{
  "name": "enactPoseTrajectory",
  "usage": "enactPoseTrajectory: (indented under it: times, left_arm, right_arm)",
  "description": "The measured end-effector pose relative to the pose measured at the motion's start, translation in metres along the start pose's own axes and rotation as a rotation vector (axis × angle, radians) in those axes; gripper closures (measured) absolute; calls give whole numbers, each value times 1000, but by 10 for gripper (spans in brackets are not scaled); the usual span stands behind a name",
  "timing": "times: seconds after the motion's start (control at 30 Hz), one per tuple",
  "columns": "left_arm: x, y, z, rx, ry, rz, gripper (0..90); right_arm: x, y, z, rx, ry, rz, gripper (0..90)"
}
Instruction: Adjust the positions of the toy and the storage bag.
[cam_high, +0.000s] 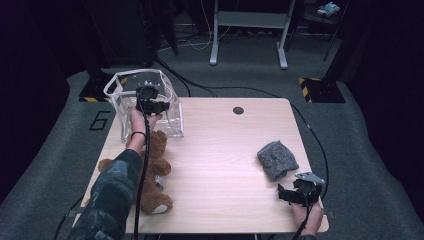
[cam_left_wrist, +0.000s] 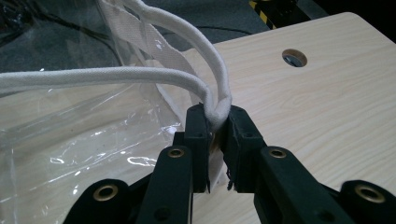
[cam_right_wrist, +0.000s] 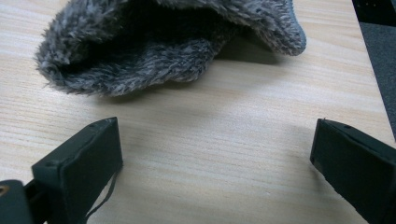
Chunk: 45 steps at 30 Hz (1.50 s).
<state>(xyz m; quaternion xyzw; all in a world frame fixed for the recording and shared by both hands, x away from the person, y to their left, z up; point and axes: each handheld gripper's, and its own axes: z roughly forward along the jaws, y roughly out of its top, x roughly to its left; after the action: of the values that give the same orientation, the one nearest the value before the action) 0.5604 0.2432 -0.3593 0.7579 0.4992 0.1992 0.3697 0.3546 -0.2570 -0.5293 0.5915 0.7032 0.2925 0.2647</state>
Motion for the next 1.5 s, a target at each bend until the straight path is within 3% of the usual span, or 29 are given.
enactPoseTrajectory:
  times: [0.23,0.5,0.63,0.77,1.0,1.07,1.13,1.17,1.33,1.4,1.47,1.5]
  left_arm:
    - [-12,3,7,-4,-31,39,801]
    - [-25,6,13,-10,-61,51,801]
    - [-36,10,18,5,-88,87,801]
    - [-45,11,21,-4,-107,86,800]
    - [-56,15,25,13,-141,123,798]
    - [-58,15,26,3,-137,110,790]
    - [-57,16,25,12,-140,114,737]
    - [-57,15,24,13,-129,115,636]
    - [-47,16,9,5,-86,111,404]
    - [-42,16,2,0,-82,98,364]
    - [-33,18,-8,-28,-81,50,324]
    - [-29,19,-11,-32,-68,46,323]
  right_arm:
    - [0,0,0,-1,-2,0,16]
    - [0,0,0,-2,-2,-3,16]
    - [0,0,0,-2,-2,-2,16]
    - [0,0,0,-2,-3,-4,17]
    - [0,0,0,-4,-3,-3,17]
    - [0,0,0,-3,-1,-1,17]
    - [1,0,0,-3,-3,2,17]
    - [0,0,0,-4,-1,-1,18]
    - [1,0,0,-4,-2,3,19]
    - [0,0,0,-4,-1,0,19]
    - [1,0,0,-5,-2,-1,19]
    - [0,0,0,-5,-2,-2,19]
